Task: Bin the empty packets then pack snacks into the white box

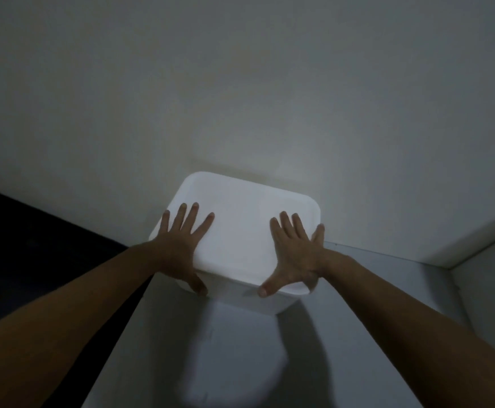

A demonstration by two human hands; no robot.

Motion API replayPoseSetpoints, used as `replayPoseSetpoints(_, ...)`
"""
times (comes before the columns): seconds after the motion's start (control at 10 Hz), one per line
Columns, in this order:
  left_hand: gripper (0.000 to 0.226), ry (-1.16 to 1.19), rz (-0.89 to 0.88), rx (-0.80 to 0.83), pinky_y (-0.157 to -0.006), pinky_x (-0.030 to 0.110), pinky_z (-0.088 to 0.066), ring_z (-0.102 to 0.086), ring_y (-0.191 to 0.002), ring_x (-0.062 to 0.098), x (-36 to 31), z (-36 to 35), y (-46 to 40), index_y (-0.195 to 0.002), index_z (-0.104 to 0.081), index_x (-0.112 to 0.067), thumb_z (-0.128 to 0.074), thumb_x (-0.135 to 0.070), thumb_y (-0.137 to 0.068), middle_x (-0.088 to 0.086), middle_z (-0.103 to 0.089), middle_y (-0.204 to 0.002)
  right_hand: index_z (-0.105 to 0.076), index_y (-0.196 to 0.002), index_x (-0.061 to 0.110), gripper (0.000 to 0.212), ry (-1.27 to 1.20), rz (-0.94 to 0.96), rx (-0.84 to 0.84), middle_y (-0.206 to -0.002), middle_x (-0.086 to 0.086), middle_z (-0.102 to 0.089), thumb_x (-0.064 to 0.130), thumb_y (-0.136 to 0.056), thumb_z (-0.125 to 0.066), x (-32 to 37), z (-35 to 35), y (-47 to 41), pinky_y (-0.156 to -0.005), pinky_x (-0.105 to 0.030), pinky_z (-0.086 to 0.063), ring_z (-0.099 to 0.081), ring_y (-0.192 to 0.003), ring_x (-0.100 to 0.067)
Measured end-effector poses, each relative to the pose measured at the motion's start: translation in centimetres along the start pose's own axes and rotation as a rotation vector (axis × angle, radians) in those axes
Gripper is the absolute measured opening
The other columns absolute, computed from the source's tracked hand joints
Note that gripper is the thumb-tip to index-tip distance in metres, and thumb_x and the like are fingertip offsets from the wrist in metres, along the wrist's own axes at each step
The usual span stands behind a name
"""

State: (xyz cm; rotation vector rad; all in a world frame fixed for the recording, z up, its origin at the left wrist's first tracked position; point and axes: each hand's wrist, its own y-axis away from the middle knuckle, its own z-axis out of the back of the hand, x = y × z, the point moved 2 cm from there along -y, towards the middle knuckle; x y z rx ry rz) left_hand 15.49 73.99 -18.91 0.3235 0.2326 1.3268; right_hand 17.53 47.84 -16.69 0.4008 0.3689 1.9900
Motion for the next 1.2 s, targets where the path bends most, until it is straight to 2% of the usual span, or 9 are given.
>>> replayPoseSetpoints(0.1,0.148,-0.071,0.021,-0.134,-0.113,0.061,0.011,0.027,-0.142,0.041,-0.6,-0.7,0.1,-0.144,0.031,-0.024,-0.07,-0.076,-0.05,0.015,0.033,-0.154,0.027,-0.146,0.016,0.155,0.044,0.012,0.002,-0.153,-0.012,0.036,0.086,-0.044,-0.066,0.5,-0.6,0.0,-0.105,-0.073,0.015,0.037,-0.137,-0.037)
replayPoseSetpoints(0.2,0.14,-0.091,0.031,-0.217,-0.114,0.061,0.007,0.02,-0.144,0.041,-0.7,-0.8,0.4,-0.147,0.025,-0.024,-0.069,-0.071,-0.054,0.013,0.025,-0.158,0.031,-0.144,0.015,0.149,0.112,0.049,-0.038,-0.15,-0.018,0.039,0.07,-0.054,-0.074,1.3,-1.6,0.3,-0.109,-0.069,0.013,0.04,-0.134,-0.041)
replayPoseSetpoints(0.4,0.14,-0.08,0.027,-0.242,-0.114,0.06,0.007,0.017,-0.145,0.041,-0.6,-0.1,-0.4,-0.149,0.02,-0.023,-0.072,-0.07,-0.054,0.011,0.021,-0.159,0.026,-0.146,0.022,0.138,0.098,0.035,-0.112,-0.153,-0.017,0.035,0.059,-0.059,-0.075,1.1,-1.5,-0.7,-0.111,-0.066,0.011,0.036,-0.138,-0.04)
replayPoseSetpoints(0.6,0.138,-0.036,0.045,-0.226,-0.115,0.057,0.012,0.022,-0.144,0.037,-0.8,0.2,-1.0,-0.149,0.021,-0.028,-0.072,-0.069,-0.055,0.008,0.024,-0.158,0.02,-0.149,0.027,0.133,0.072,0.058,-0.157,-0.156,-0.015,0.029,0.053,-0.06,-0.077,0.8,-1.1,-0.8,-0.114,-0.061,0.013,0.031,-0.141,-0.037)
replayPoseSetpoints(0.8,0.133,0.02,0.112,-0.229,-0.117,0.055,0.012,0.025,-0.145,0.031,-1.8,0.0,0.0,-0.148,0.022,-0.031,-0.075,-0.06,-0.061,0.003,0.027,-0.158,-0.001,-0.153,0.026,0.112,0.073,0.147,-0.219,-0.162,-0.011,0.008,0.047,-0.071,-0.074,1.4,-0.8,0.9,-0.116,-0.056,0.004,0.01,-0.149,-0.03)
replayPoseSetpoints(0.9,0.13,0.021,0.204,-0.231,-0.116,0.059,0.006,0.019,-0.146,0.035,-3.2,-0.4,1.0,-0.149,0.019,-0.026,-0.077,-0.053,-0.066,0.008,0.022,-0.159,-0.015,-0.152,0.025,0.096,0.056,0.148,-0.287,-0.163,-0.007,-0.006,0.049,-0.077,-0.07,1.4,-1.0,2.6,-0.119,-0.051,-0.008,-0.005,-0.15,-0.025)
replayPoseSetpoints(1.0,0.13,0.033,0.261,-0.192,-0.115,0.063,0.002,0.015,-0.145,0.04,-5.8,-0.5,2.1,-0.15,0.017,-0.017,-0.078,-0.051,-0.067,0.016,0.019,-0.158,-0.018,-0.151,0.025,0.089,0.031,0.096,-0.327,-0.162,-0.005,-0.01,0.048,-0.081,-0.068,0.7,-1.7,4.8,-0.119,-0.048,-0.011,-0.009,-0.149,-0.024)
replayPoseSetpoints(1.1,0.126,0.059,0.221,-0.164,-0.116,0.062,0.001,0.014,-0.146,0.039,-9.0,-0.6,3.1,-0.151,0.014,-0.014,-0.076,-0.051,-0.069,0.017,0.018,-0.159,-0.01,-0.153,0.028,0.09,-0.062,0.009,-0.28,-0.163,-0.002,0.0,0.045,-0.084,-0.066,-0.8,-2.8,8.0,-0.118,-0.052,-0.009,-0.001,-0.15,-0.024)
replayPoseSetpoints(1.2,0.116,0.058,0.191,-0.173,-0.116,0.06,-0.001,0.01,-0.147,0.036,-12.4,-0.4,4.7,-0.152,0.009,-0.015,-0.07,-0.053,-0.075,0.015,0.014,-0.16,-0.007,-0.154,0.03,0.09,-0.12,-0.097,-0.252,-0.163,-0.006,-0.004,0.043,-0.086,-0.064,-3.2,-4.4,11.6,-0.118,-0.05,-0.017,-0.009,-0.15,-0.027)
